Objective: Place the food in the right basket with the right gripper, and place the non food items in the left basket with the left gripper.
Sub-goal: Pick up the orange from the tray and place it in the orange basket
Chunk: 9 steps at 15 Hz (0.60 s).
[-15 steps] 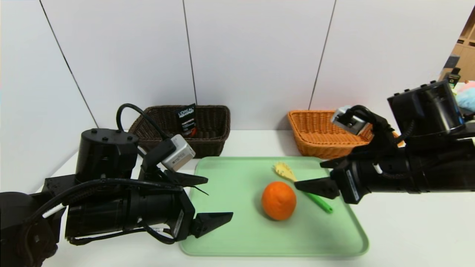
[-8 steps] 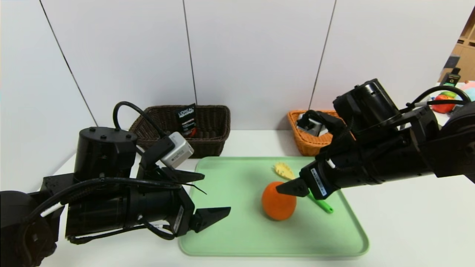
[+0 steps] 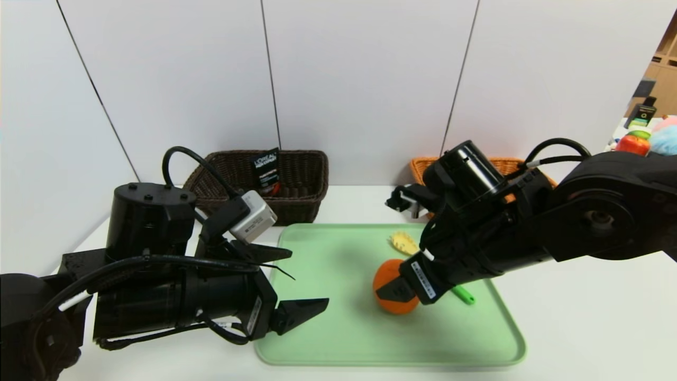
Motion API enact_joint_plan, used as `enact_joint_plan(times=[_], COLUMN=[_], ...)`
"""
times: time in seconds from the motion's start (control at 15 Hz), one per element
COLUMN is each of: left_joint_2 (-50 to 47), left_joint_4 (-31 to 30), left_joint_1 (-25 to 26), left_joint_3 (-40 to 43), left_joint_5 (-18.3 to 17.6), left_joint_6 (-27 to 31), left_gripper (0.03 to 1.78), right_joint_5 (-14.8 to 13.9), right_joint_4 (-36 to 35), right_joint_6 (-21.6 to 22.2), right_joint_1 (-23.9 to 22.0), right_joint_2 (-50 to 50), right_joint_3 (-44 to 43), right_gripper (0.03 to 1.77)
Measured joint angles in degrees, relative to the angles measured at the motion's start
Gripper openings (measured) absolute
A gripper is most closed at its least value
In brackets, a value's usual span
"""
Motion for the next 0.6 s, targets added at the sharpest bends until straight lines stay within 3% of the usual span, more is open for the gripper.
enact_joint_plan(times=[0.53, 0.6], left_joint_2=[0.1, 0.1], left_joint_4=[-0.1, -0.1], left_joint_1=[0.0, 0.0], left_joint_3=[0.0, -0.1], left_joint_5=[0.0, 0.0], left_joint_6=[0.0, 0.0], left_gripper=[1.69, 1.69], right_joint_5=[-0.1, -0.1], right_joint_4=[-0.2, -0.2], right_joint_6=[-0.2, -0.2], right_joint_1=[1.0, 1.0], right_joint_2=[4.1, 4.4], right_joint_3=[0.4, 0.5], right_gripper=[1.7, 1.49])
